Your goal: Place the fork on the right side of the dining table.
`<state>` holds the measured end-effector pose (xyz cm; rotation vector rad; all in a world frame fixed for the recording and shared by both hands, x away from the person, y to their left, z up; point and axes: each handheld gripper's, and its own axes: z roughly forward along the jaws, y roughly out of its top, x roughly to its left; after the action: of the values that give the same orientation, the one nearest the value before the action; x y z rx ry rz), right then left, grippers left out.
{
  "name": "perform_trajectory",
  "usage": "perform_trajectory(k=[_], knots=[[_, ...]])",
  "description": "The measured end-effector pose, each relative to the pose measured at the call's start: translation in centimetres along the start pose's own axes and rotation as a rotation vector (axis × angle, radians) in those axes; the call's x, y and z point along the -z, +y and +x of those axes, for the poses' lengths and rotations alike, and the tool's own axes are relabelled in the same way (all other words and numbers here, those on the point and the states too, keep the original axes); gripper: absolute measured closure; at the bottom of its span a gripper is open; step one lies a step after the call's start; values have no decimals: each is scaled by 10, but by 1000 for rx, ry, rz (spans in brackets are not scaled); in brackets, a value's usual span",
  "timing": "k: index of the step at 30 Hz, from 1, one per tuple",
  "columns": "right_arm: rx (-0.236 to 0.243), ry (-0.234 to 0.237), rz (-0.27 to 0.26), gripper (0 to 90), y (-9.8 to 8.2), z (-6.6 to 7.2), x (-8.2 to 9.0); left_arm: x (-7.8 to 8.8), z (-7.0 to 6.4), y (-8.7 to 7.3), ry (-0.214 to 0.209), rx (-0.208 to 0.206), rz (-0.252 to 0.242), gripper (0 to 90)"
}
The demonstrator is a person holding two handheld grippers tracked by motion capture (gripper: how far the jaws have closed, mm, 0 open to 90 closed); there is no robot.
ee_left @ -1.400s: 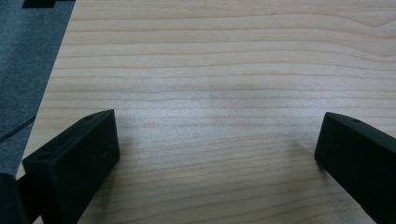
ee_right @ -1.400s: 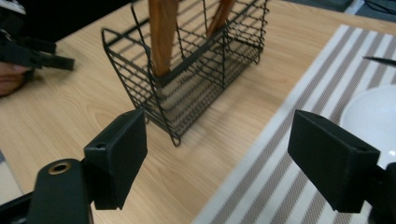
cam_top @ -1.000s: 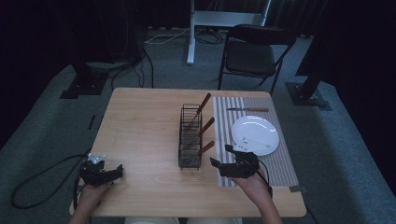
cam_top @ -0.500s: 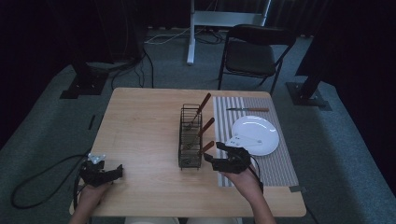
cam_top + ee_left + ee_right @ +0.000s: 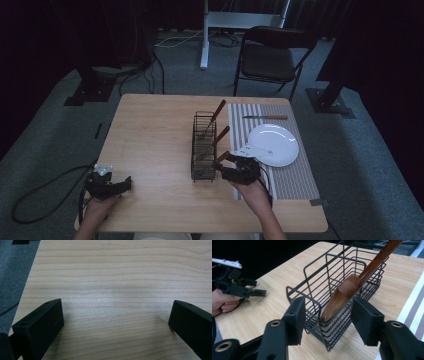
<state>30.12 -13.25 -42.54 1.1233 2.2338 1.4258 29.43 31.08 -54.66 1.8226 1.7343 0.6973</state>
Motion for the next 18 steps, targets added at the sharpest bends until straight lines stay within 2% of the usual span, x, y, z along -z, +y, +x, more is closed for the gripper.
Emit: perform_trajectory(k=[3, 4, 5, 9, 15, 18], knots=[[-6, -16, -5, 475, 0, 0, -1, 0, 0, 0, 0, 0, 0, 3], [-20, -29, -16, 483, -1, 1, -2, 0, 0, 0, 0, 0, 0, 3], [-63, -60, -51, 487, -3, 2, -1, 0, 0, 0, 0, 0, 0, 2], [-122, -129, -103, 492, -10, 10, -4, 0, 0, 0, 0, 2, -2, 2], [-187, -205, -138, 519, -20, 22, -14, 0, 0, 0, 0, 2, -2, 2], [-210, -226, -162, 547, -23, 27, -18, 0, 0, 0, 0, 2, -2, 3]])
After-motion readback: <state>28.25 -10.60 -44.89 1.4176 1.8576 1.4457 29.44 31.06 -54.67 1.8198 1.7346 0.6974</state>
